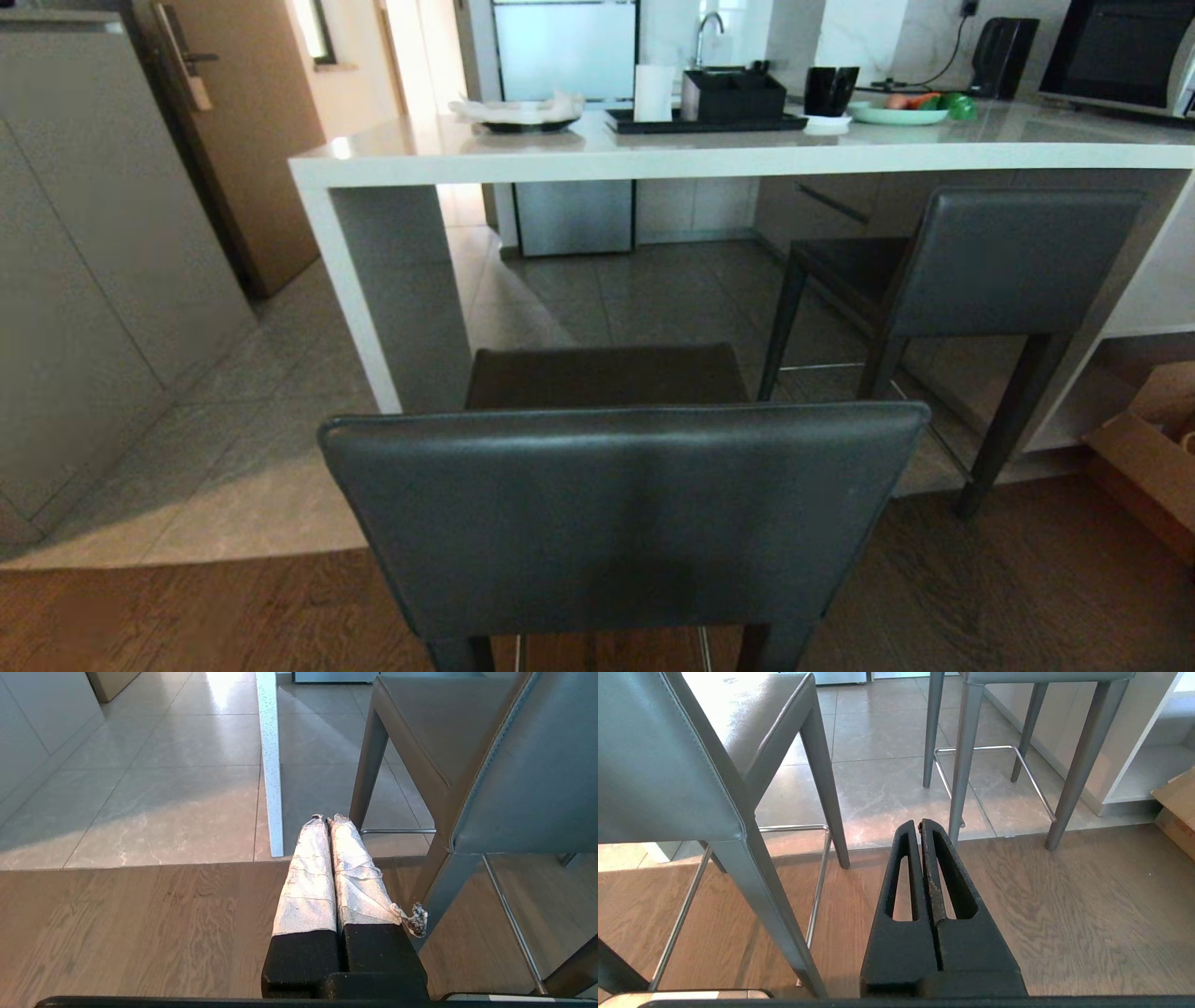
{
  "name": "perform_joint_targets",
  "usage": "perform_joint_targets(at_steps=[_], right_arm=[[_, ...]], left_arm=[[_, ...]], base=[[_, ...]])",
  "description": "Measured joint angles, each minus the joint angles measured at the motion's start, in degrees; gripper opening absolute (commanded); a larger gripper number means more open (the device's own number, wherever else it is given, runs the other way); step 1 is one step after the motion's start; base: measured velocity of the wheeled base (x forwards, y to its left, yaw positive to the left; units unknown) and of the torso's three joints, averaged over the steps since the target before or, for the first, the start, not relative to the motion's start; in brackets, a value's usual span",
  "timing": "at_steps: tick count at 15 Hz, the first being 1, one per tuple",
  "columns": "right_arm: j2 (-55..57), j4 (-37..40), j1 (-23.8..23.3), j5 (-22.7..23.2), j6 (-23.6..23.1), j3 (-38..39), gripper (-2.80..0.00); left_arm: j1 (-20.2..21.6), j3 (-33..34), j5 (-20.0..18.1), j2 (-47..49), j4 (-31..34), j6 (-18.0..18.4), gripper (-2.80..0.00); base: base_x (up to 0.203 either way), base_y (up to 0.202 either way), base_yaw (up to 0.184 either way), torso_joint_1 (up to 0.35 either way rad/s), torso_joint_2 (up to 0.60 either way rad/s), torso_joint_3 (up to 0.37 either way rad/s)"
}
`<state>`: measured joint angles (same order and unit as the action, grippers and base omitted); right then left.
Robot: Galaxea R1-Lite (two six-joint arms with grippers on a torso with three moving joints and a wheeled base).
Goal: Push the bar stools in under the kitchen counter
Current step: Push the gray chair back under the dining table
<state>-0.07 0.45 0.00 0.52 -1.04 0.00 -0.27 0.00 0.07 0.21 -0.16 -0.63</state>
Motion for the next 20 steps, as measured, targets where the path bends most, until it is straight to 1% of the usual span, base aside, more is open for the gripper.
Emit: perform_joint_targets(at_steps=[20], right_arm=[[0.02, -0.01, 0.0, -0.02, 0.0, 0.0, -2.8]], left_arm=[[0.06, 0.0, 0.0, 0.0, 0.0, 0.04, -2.8]], base=[[0.0, 0.0, 0.0, 0.0, 0.0, 0.0]])
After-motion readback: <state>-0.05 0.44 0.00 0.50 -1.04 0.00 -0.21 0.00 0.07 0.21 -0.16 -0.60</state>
